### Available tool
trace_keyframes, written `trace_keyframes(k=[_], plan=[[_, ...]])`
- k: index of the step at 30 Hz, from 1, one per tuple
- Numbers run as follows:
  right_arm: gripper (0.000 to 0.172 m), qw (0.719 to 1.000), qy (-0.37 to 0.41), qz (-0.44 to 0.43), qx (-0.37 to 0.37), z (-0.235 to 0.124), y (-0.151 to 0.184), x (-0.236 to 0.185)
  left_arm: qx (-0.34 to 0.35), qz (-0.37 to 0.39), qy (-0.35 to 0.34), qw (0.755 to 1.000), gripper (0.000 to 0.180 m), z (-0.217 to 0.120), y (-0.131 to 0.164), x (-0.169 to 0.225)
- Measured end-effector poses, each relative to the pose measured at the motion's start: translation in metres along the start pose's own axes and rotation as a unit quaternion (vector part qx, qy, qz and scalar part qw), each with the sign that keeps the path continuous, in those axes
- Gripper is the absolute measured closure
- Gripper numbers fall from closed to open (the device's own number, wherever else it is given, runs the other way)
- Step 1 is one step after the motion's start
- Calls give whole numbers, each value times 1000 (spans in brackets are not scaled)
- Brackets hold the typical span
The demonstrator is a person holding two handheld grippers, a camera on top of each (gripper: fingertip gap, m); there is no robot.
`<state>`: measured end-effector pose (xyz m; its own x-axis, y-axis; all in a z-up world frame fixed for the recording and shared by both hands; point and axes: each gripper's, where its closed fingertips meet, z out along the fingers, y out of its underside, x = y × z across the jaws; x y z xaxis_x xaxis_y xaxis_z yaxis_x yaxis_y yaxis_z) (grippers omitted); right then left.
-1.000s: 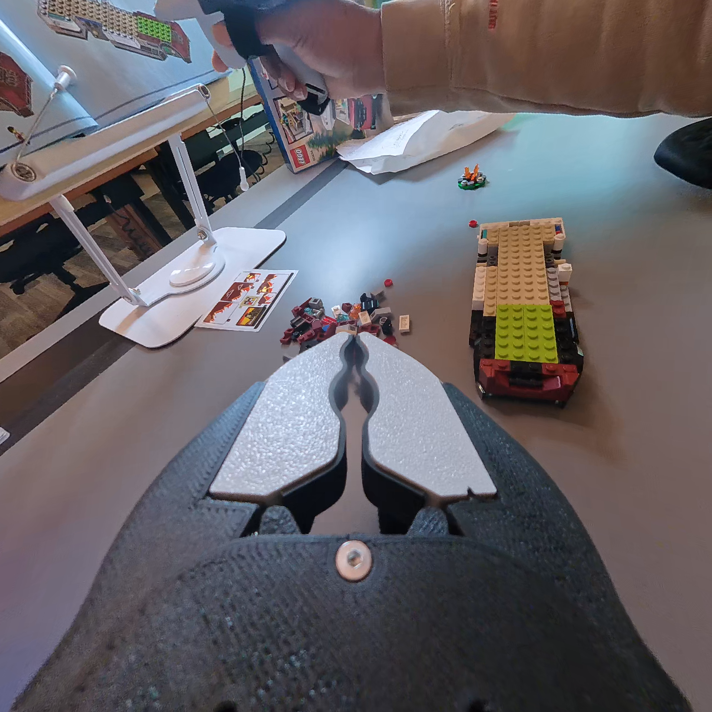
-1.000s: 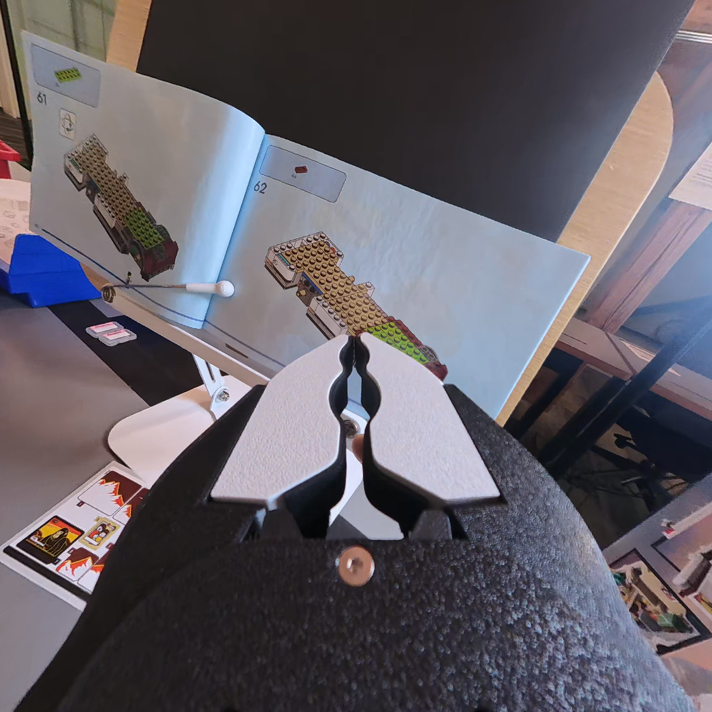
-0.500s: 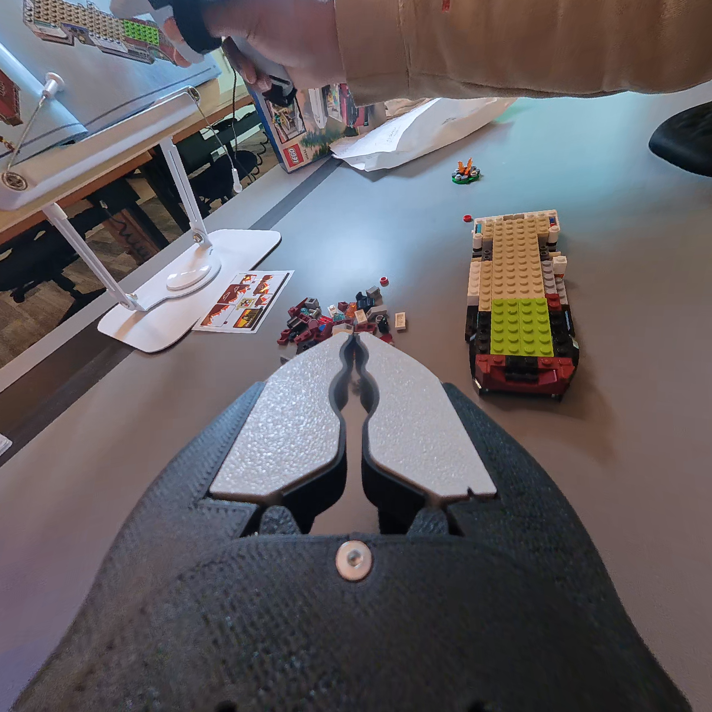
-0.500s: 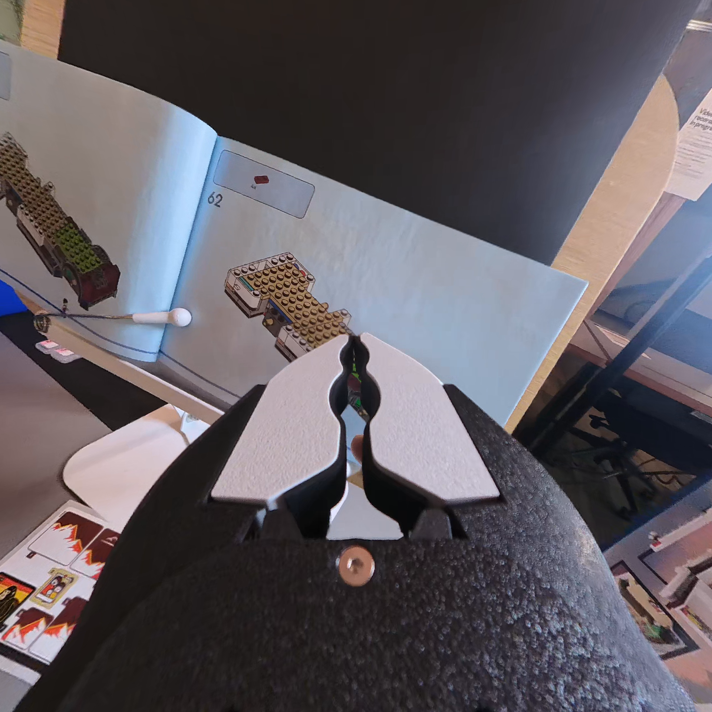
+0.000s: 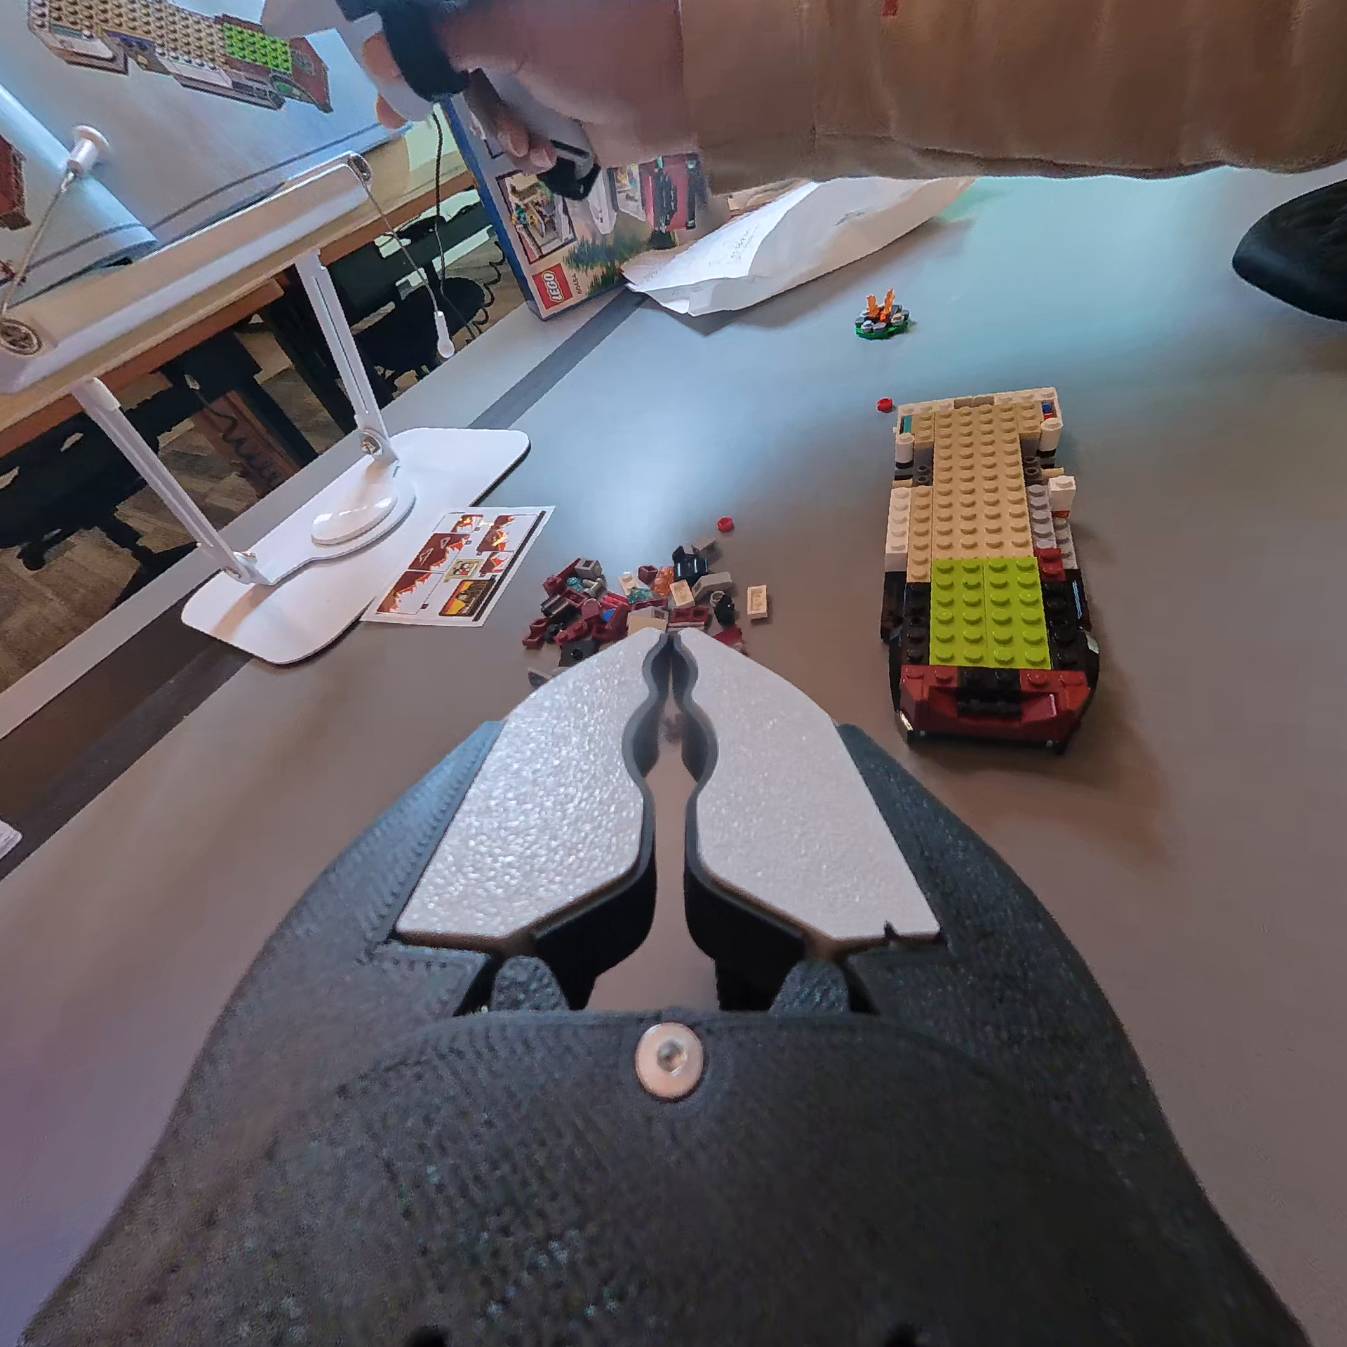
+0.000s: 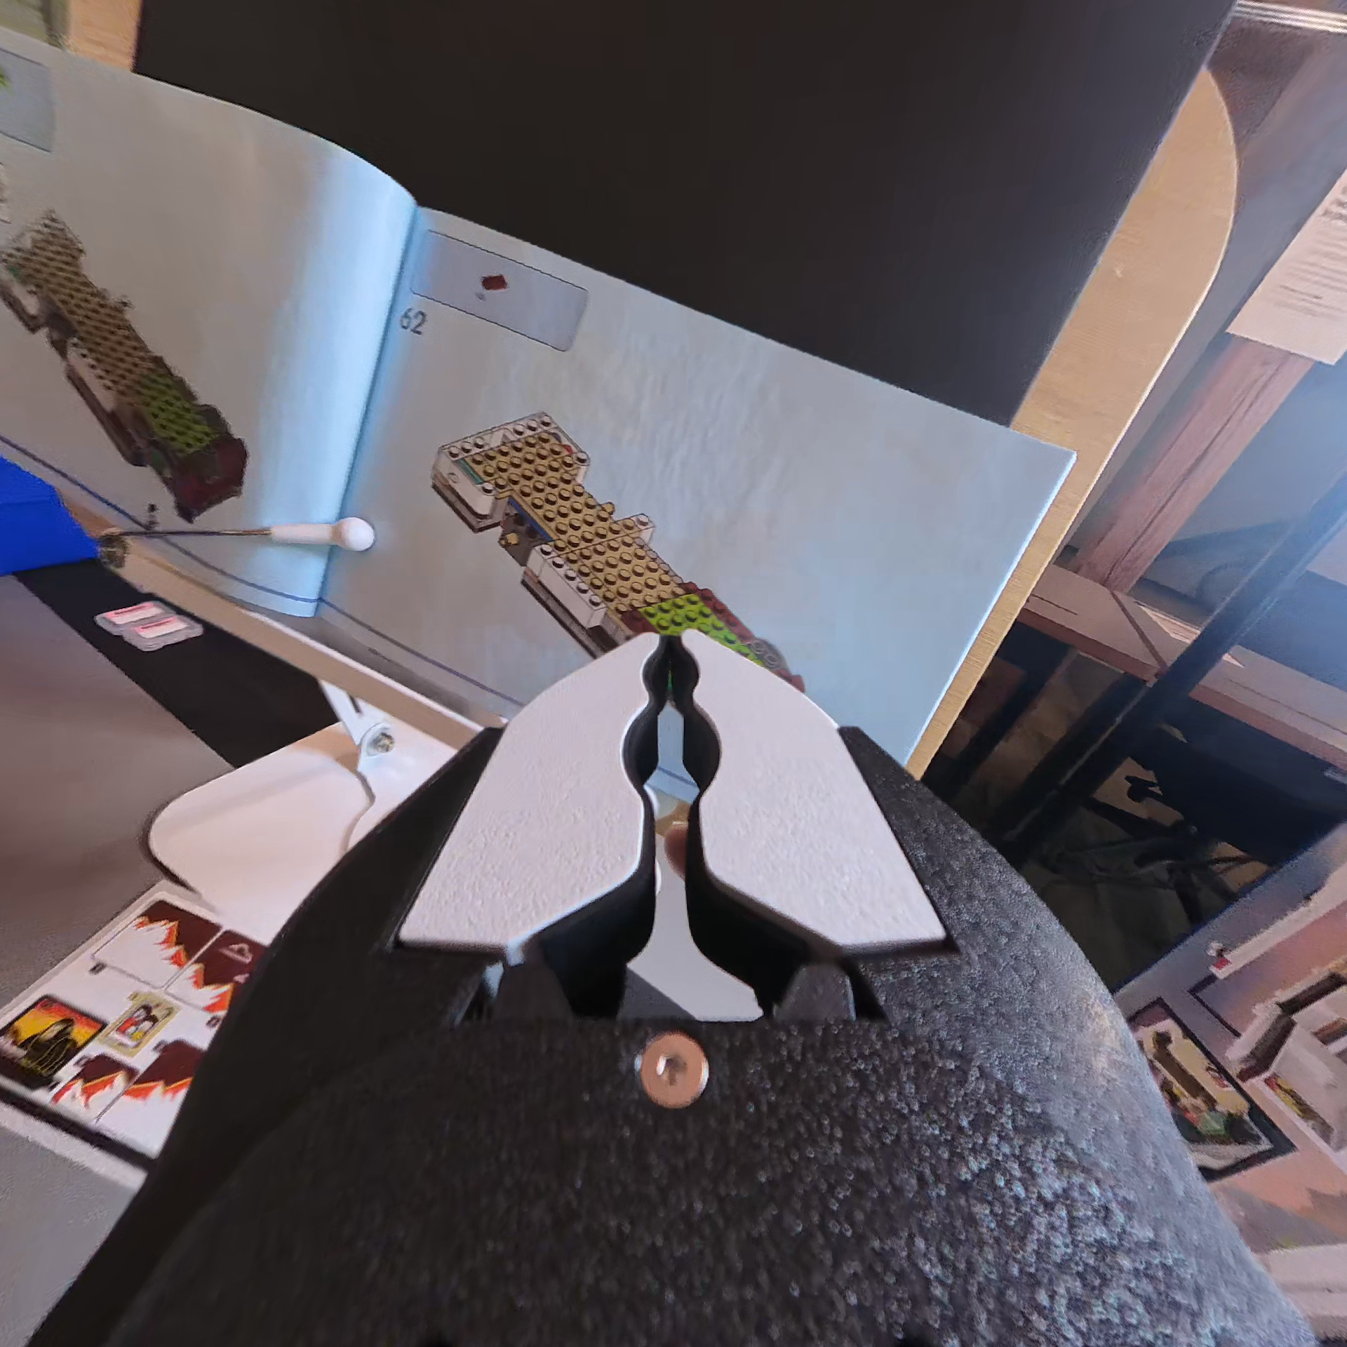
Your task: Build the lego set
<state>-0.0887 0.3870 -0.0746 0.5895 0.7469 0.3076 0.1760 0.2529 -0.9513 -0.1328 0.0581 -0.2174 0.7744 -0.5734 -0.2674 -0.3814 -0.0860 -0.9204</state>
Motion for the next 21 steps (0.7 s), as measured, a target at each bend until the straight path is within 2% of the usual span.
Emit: trace_keyframes(k=[4, 9, 12, 16, 19, 21], plan=[[169, 997, -74, 3, 22, -41, -14, -41, -1, -1, -4, 1000, 180, -1, 0, -2], [163, 978, -208, 14, 3, -129, -9, -110, -1, -16, -9, 1000, 180, -1, 0, -5], [158, 965, -258, 36, -14, -183, 3, -143, -6, -30, -11, 999, 180, -1, 2, -7], [155, 957, -278, 79, -20, -233, 20, -167, -28, -75, 1, 997, 180, 1, 10, -6], [155, 958, -270, 93, -11, -244, 34, -167, -52, -93, -4, 994, 180, 7, 17, -10], [155, 960, -257, 108, -7, -241, 43, -162, -79, -92, -2, 993, 173, 17, 22, -15]])
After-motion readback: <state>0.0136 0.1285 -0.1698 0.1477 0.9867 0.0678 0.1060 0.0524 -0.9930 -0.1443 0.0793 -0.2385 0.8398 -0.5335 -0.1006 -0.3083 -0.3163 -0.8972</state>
